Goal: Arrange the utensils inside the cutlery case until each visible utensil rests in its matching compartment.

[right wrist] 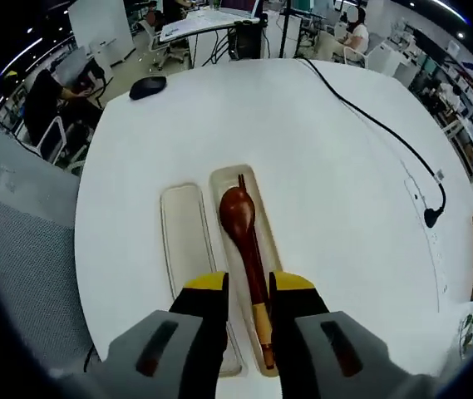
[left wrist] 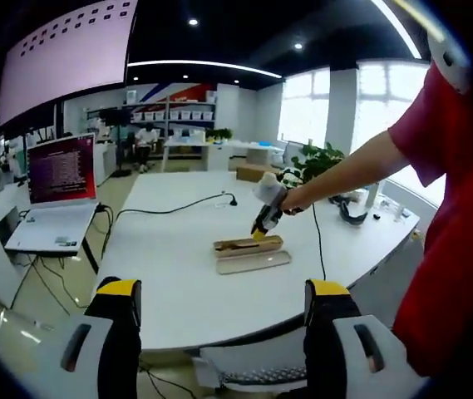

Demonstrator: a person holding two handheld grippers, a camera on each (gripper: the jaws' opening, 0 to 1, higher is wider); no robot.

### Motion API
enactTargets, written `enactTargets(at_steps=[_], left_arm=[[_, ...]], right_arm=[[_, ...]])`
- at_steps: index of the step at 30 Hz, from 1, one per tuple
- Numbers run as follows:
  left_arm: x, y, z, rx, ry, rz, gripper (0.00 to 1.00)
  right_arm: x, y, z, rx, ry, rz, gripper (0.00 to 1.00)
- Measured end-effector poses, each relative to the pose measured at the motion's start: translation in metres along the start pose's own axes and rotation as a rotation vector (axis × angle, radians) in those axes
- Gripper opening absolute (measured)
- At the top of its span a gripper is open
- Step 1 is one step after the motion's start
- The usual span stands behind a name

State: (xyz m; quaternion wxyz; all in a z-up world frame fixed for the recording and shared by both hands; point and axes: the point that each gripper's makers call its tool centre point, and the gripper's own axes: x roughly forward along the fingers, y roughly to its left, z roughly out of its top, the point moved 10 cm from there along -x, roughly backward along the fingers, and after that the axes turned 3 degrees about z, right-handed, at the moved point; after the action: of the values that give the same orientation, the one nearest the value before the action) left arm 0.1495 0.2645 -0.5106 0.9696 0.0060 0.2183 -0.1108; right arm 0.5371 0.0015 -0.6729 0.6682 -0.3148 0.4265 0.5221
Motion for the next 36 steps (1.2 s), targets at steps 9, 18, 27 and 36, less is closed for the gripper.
enactTargets(at_steps=[9, 18, 27, 36], left_arm=[[0.004, -0.004, -0.007, -0.008, 0.009, -0.037, 0.79], [0.009, -0.004, -0.004, -0.022, 0.017, -0.058, 0.82], [0.010, 0.000, -0.005, -0.031, 0.005, -0.081, 0.75], [0.004, 0.010, 0.014, -0.064, -0.089, -0.028, 0.82]], right_arm=[[-0.025, 0.029, 0.000, 0.152, -0.181, -0.056, 0.30], [-0.042, 0.035, -0.008, 0.149, -0.232, -0.082, 0.37], [-0.063, 0.032, -0.019, 0.161, -0.301, -0.179, 0.44], [-0.101, 0.066, -0.030, 0.155, -0.422, -0.254, 0.53]])
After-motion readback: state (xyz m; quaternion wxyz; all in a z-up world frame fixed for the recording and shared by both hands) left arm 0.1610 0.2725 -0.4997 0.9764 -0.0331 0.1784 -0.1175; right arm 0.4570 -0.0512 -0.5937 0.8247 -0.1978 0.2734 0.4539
